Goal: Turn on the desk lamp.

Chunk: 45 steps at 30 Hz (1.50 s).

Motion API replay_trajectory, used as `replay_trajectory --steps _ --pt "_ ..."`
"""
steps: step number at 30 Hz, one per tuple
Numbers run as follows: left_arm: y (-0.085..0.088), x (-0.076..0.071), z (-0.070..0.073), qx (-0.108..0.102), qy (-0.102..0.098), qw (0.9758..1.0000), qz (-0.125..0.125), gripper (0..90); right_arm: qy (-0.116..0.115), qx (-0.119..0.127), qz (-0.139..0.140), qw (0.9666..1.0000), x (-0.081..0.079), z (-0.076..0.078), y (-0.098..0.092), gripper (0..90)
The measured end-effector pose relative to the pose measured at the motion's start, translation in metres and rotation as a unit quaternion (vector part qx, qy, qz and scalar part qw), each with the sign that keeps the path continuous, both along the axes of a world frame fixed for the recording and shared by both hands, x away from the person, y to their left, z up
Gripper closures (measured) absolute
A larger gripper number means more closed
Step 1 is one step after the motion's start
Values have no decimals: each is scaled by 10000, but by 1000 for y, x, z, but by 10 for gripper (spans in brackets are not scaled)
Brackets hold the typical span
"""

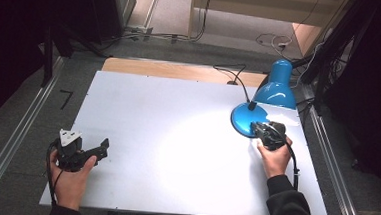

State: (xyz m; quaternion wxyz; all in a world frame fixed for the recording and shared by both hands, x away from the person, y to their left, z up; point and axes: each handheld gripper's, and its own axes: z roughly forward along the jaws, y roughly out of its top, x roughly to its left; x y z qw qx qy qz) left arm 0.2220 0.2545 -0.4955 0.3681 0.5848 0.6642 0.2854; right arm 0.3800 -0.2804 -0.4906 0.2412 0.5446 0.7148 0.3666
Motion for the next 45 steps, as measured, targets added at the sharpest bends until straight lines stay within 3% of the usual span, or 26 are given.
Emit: replay_trajectory --steps 7,18,27,45 --pt "1 -1 0 -8 -3 10000 7 82 -97 54 59 9999 -6 6 -1 542" --pt "2 -1 0 -2 25 10000 2 82 -67 50 82 9999 -15 8 -8 294" --pt "2 -2 1 3 19 10000 6 82 -48 105 171 9998 -26 11 -13 222" --pt "3 -2 1 -13 26 10000 -9 82 -35 69 192 9998 -42 12 -25 206"
